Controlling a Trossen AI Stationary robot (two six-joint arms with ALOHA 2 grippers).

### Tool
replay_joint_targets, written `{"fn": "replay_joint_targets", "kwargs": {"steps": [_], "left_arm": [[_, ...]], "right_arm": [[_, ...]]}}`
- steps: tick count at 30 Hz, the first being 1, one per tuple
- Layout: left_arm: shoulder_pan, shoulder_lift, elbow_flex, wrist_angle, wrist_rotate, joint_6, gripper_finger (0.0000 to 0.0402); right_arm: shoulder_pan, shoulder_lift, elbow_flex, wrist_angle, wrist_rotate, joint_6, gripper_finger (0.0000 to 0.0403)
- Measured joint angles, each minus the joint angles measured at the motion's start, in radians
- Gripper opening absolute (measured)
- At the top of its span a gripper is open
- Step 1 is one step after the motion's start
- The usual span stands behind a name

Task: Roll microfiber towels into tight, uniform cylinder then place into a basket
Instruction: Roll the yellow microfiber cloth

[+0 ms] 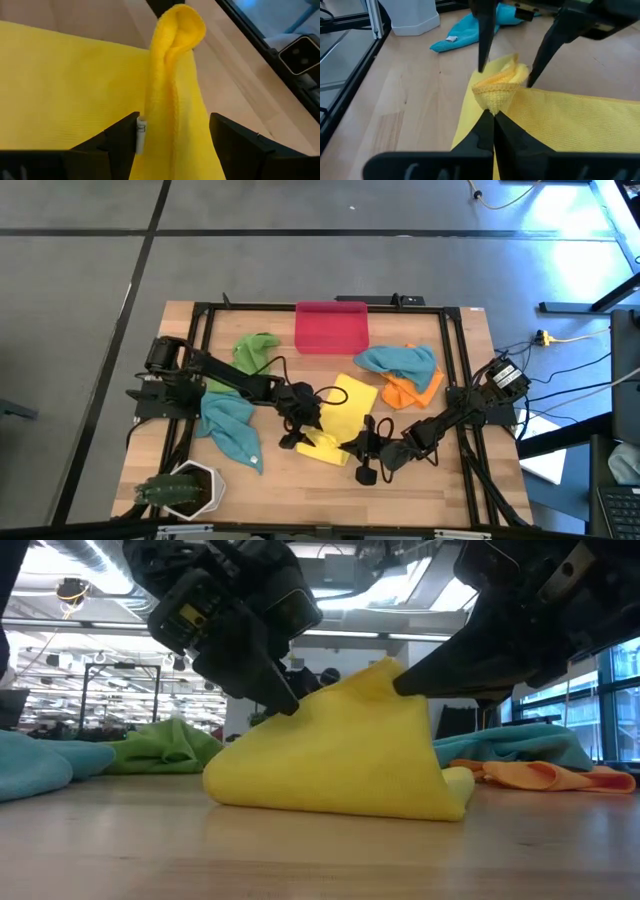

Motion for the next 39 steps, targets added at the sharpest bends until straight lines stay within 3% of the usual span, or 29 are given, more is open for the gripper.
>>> {"fn": "replay_joint_targets", "kwargs": {"steps": [12, 25, 33, 39], "left_arm": [[0.001, 0.0, 0.001, -0.042, -0.05, 0.04, 0.0175], [-0.012, -0.02, 0.001, -0.061, -0.062, 0.061, 0.001], [-0.114, -0.099, 0.002, -0.096, -0.083, -0.036, 0.0002], [-0.26, -0.128, 0.055, -0.126, -0.114, -0.167, 0.0001]], "right_arm": [[0.007, 0.0, 0.0, -0.007, -0.008, 0.003, 0.0], [0.007, 0.0, 0.0, -0.013, -0.031, 0.045, 0.0], [0.05, 0.0, 0.011, -0.008, -0.03, 0.112, 0.0], [0.123, 0.004, 0.116, -0.011, -0.063, 0.061, 0.0]]}}
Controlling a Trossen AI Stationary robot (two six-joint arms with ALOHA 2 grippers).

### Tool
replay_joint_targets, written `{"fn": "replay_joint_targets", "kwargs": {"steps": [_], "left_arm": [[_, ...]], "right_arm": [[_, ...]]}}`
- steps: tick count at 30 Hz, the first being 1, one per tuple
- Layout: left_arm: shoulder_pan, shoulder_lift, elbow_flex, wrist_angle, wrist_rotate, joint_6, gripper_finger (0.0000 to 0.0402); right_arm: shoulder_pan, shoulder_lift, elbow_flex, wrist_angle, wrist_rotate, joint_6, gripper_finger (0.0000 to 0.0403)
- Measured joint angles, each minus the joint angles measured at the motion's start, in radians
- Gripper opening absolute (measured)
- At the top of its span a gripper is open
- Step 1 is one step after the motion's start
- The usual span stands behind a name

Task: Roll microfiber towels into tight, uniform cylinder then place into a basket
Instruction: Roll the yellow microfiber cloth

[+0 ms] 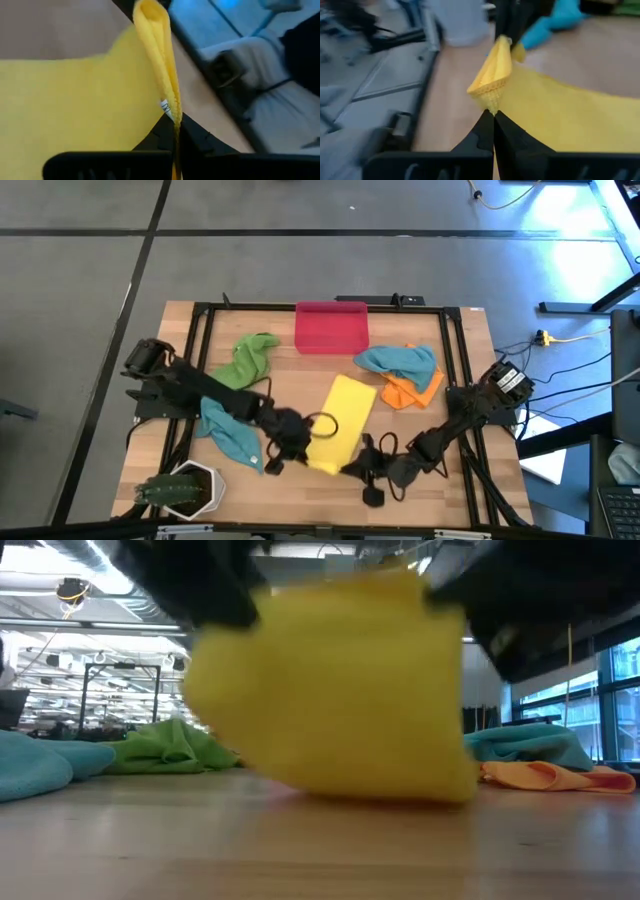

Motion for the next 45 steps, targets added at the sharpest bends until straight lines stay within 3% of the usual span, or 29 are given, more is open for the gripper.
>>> {"fn": "replay_joint_targets", "kwargs": {"steps": [4, 10, 15, 19, 31, 40, 45], "left_arm": [[-0.1, 0.008, 0.096, -0.1, -0.056, -0.01, 0.0001], [-0.16, 0.012, 0.172, -0.214, -0.174, 0.0, 0.0], [-0.102, 0.012, 0.172, -0.297, -0.224, 0.017, 0.0], [-0.023, 0.012, 0.172, -0.339, -0.29, 0.085, 0.0], [0.171, 0.053, 0.173, -0.305, -0.285, 0.275, 0.0], [0.241, 0.156, 0.174, -0.212, -0.242, 0.332, 0.0], [0.272, 0.193, 0.174, -0.201, -0.243, 0.333, 0.0]], "right_arm": [[0.033, 0.037, 0.108, -0.048, -0.04, -0.054, 0.0], [0.049, 0.109, 0.252, -0.322, -0.042, 0.043, 0.0], [0.046, 0.111, 0.26, -0.417, 0.019, 0.072, 0.0], [0.046, 0.093, 0.258, -0.543, 0.129, 0.089, 0.0], [0.016, 0.083, 0.257, -0.883, 0.294, 0.374, 0.0], [0.016, 0.083, 0.256, -1.061, 0.292, 0.587, 0.0], [-0.015, 0.083, 0.252, -1.065, 0.266, 0.598, 0.0]]}}
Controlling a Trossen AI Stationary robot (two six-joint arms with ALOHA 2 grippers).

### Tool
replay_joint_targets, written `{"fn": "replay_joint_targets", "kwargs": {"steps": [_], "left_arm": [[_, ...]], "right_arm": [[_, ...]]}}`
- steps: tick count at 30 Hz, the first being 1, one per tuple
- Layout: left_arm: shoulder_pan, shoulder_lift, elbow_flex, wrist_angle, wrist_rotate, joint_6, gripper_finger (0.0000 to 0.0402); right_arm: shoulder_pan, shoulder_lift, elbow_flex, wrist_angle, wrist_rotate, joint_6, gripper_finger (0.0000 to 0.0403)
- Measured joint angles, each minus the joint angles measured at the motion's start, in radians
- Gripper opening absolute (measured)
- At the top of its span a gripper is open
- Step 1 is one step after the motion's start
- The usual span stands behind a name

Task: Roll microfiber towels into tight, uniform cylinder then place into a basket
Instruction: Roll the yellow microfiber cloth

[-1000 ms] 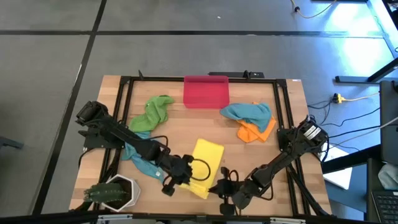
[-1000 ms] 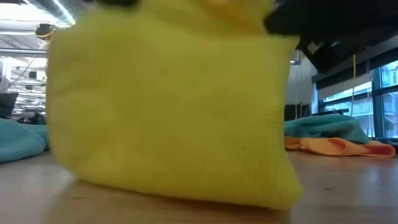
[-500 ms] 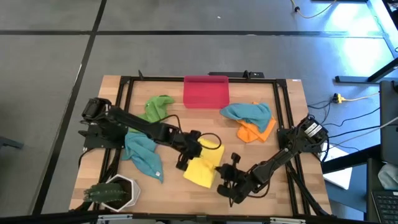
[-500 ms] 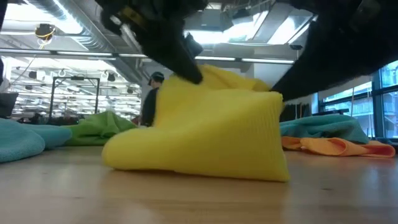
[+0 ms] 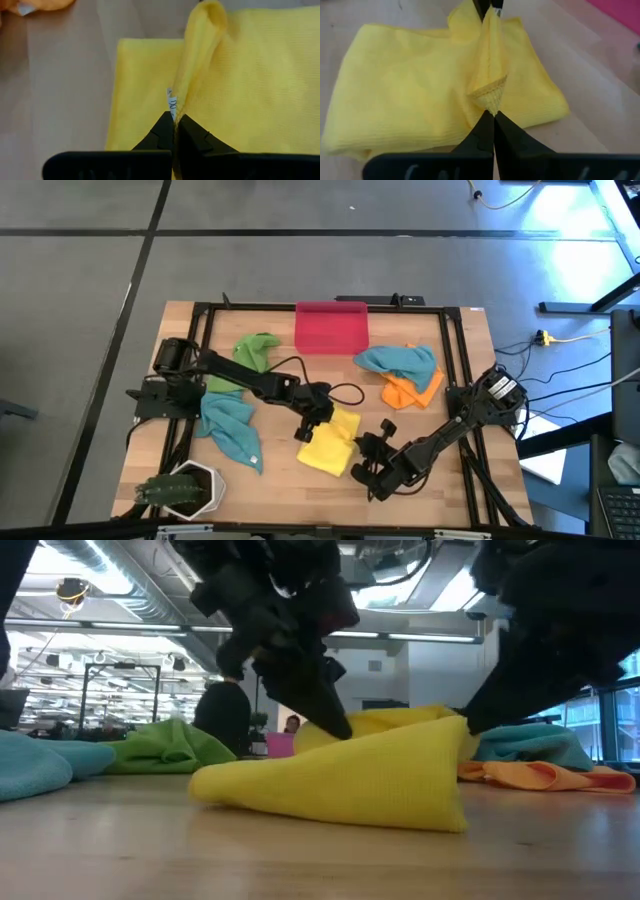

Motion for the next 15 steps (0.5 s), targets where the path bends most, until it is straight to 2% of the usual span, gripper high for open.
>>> {"fn": "replay_joint_targets", "kwargs": {"steps": [5, 15], "left_arm": [[0.007, -0.018, -0.002, -0.024, -0.006, -0.024, 0.0], [0.018, -0.044, -0.002, -0.055, -0.059, -0.02, 0.0]], "right_arm": [[-0.046, 0.0, 0.0, 0.026, -0.064, -0.008, 0.0], [-0.085, 0.0, -0.005, 0.017, -0.066, 0.002, 0.0]]}}
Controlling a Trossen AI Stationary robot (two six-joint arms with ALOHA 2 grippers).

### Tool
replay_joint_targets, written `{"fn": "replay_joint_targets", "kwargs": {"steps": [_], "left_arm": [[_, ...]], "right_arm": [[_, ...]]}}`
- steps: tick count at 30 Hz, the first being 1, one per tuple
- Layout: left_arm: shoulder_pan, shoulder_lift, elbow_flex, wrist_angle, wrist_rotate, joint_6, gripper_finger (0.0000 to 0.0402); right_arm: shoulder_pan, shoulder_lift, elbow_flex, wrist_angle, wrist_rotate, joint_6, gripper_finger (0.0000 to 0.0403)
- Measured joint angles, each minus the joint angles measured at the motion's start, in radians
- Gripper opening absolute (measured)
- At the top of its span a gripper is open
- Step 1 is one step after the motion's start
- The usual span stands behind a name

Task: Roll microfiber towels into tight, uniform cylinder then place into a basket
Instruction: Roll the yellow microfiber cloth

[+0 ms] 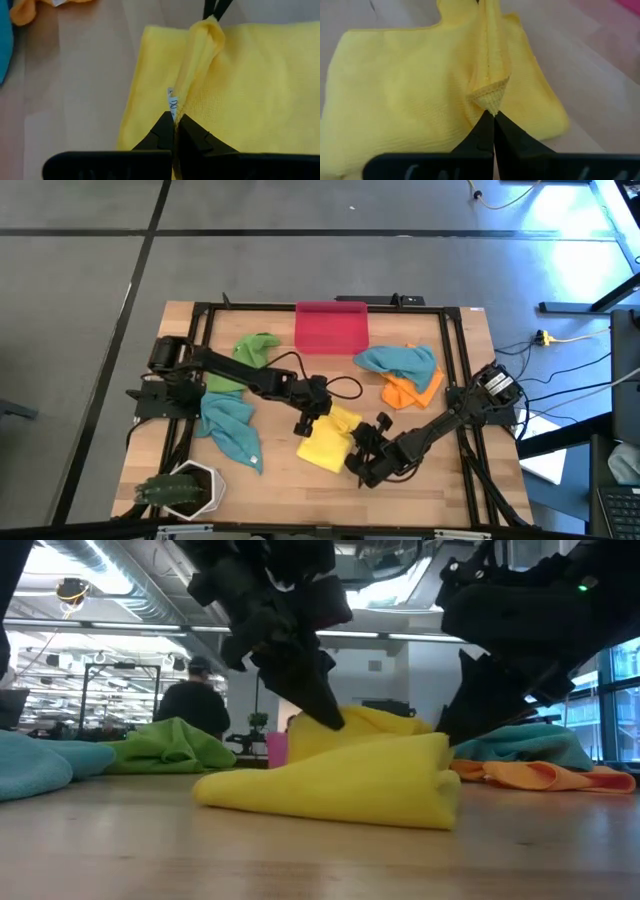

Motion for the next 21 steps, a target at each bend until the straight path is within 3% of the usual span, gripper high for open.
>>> {"fn": "replay_joint_targets", "kwargs": {"steps": [10, 21], "left_arm": [[0.017, 0.03, 0.0, 0.024, -0.002, 0.047, 0.0], [0.017, 0.03, -0.002, 0.052, -0.014, 0.071, 0.0019]], "right_arm": [[-0.029, 0.0, -0.001, -0.005, -0.031, 0.0, 0.0009], [-0.013, 0.001, 0.002, -0.146, -0.085, 0.053, 0.0077]]}}
